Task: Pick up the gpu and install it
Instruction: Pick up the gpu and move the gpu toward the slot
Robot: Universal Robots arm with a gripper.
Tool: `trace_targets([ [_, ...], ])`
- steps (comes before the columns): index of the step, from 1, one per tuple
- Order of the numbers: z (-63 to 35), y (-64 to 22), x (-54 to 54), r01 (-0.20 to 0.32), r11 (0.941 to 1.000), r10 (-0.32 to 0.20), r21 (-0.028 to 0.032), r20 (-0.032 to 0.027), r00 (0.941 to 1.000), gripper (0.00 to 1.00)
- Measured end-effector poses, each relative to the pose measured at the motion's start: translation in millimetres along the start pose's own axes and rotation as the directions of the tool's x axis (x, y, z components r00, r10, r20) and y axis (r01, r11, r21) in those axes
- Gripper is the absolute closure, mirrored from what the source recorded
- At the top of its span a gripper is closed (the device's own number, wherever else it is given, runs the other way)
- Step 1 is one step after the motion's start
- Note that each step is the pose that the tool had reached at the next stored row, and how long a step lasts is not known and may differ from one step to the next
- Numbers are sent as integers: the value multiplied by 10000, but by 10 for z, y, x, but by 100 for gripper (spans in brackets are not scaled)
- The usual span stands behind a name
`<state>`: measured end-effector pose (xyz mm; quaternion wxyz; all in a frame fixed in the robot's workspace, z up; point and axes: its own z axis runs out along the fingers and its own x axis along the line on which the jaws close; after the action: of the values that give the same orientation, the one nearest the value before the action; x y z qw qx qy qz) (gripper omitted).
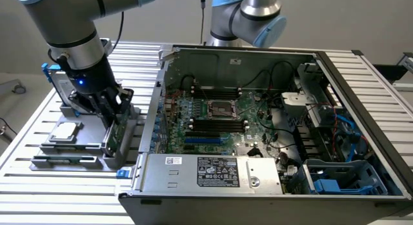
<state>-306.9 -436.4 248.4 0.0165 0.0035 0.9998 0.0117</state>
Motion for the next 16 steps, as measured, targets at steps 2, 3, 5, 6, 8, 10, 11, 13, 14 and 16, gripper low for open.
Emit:
trace_targets([
  [2,-41,1,-1,-1,10000,1,-8,0,10000,74],
  [3,-67,2,-2,-2,10000,2,-14,-1,10000,74],
  [5,-127,3,-4,-1,10000,1,-27,1,10000,74],
  [6,-166,4,-5,-2,10000,2,-31,0,10000,74],
  [8,-245,6,-8,-2,10000,2,-36,1,10000,74],
  [10,-335,8,-11,-2,10000,2,-36,0,10000,74],
  [11,-381,9,-13,-2,10000,2,-37,0,10000,74],
  [13,-470,11,-15,-2,10000,2,-37,0,10000,74],
  [14,-516,12,-17,-2,10000,2,-35,-1,10000,74],
  [16,-608,15,-20,-2,10000,2,-36,0,10000,74],
])
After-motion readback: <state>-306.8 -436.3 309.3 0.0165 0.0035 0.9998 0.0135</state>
